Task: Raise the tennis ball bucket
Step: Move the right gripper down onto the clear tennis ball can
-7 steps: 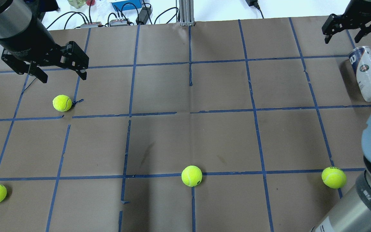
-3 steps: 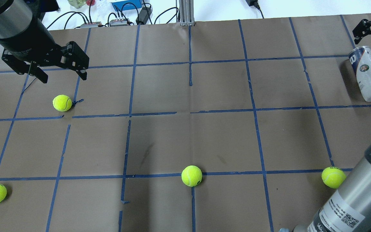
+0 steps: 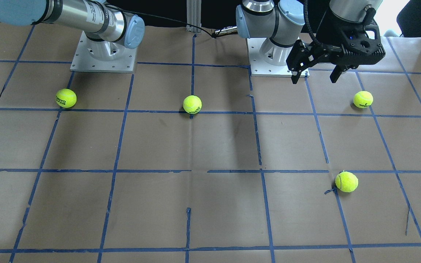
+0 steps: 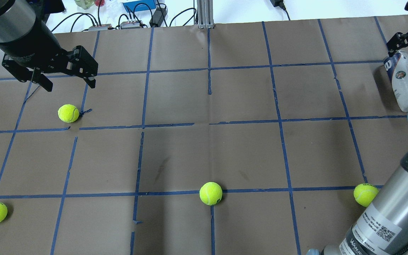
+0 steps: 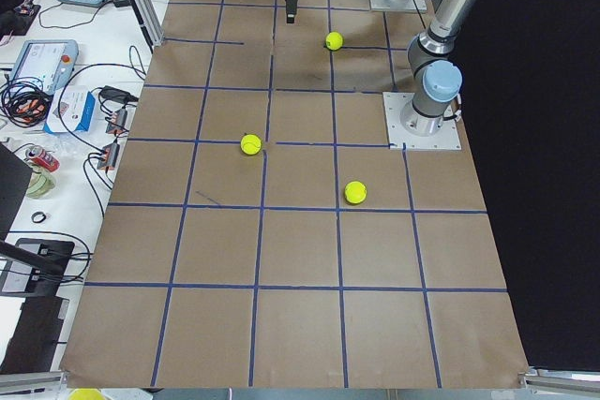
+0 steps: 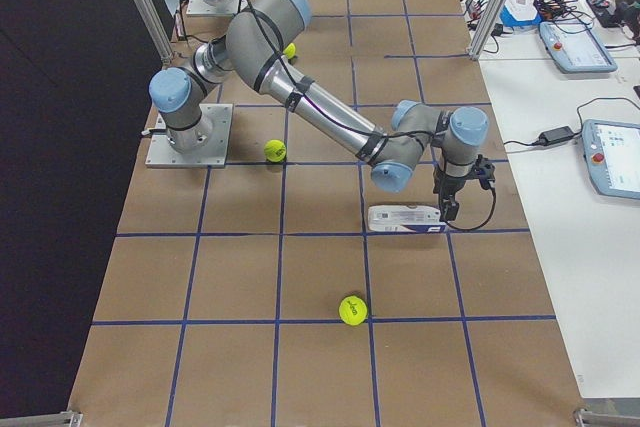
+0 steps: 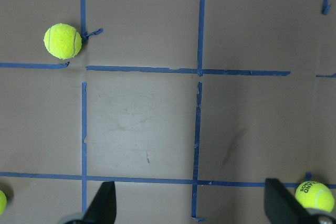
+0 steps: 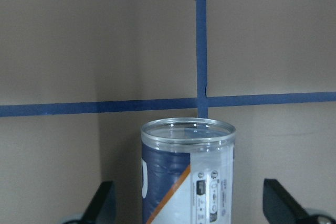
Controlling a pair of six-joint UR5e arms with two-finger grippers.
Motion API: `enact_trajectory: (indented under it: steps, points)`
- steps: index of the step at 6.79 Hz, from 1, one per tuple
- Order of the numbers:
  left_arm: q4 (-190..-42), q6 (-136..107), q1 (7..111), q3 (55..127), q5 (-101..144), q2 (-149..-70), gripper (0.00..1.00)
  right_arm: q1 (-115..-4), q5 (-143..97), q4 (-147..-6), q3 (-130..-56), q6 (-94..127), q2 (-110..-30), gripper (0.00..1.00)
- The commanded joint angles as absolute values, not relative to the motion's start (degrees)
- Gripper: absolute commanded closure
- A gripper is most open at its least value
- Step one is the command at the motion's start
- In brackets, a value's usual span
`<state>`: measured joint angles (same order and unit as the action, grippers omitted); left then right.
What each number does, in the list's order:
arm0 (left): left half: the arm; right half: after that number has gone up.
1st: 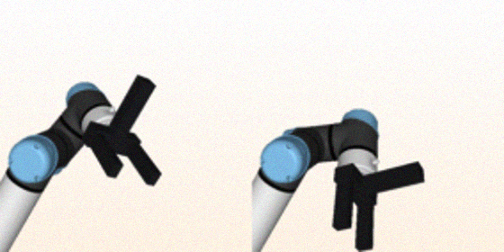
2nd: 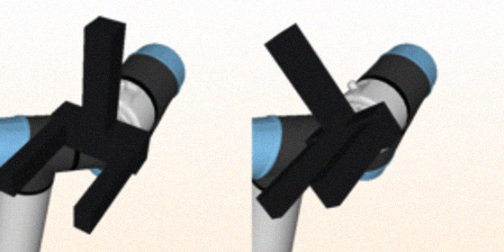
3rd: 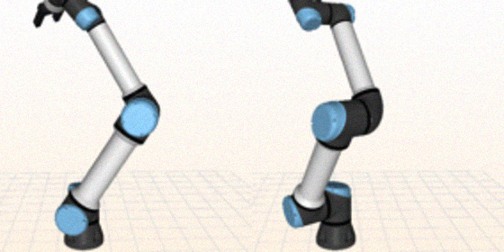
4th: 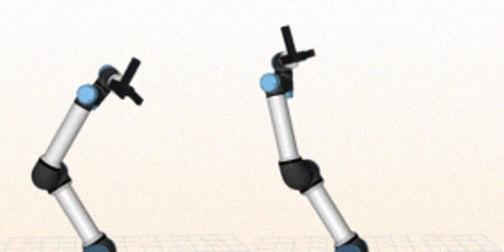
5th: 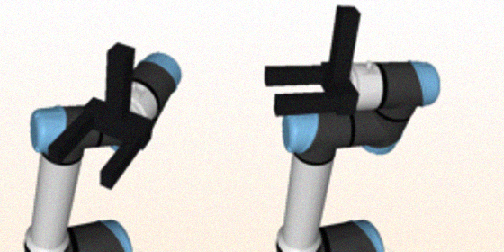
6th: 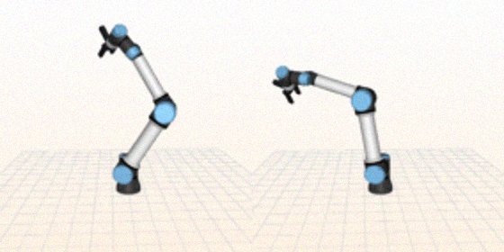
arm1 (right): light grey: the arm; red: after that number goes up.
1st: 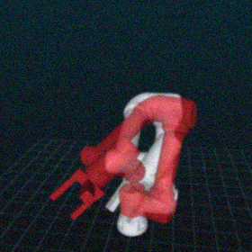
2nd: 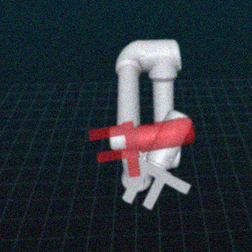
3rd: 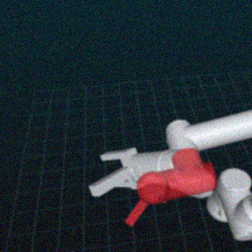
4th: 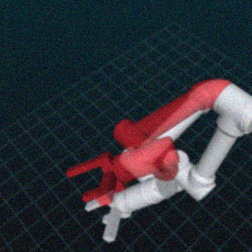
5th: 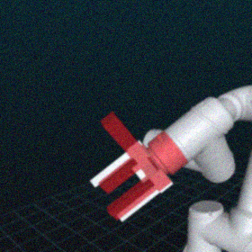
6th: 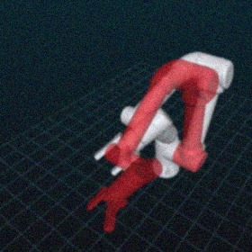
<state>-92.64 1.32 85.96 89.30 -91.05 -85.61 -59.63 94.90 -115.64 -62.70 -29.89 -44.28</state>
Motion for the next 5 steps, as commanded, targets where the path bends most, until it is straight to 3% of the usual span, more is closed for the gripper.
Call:
enact_trajectory:
  steps: [1,3,5]
  points:
    - [-92.6,1.3,86.0,89.3,-91.0,-85.6,0.00,-59.6,94.9,-117.6,-63.3,-30.1,-43.1,0.00]
    - [-92.6,1.3,86.0,89.3,-91.1,-85.6,0.00,-59.6,94.9,-118.8,-64.2,-30.7,-42.3,0.00]
    - [-92.6,1.3,86.0,89.3,-91.1,-85.6,0.00,-59.5,94.8,-120.3,-64.5,-30.7,-41.9,0.08]
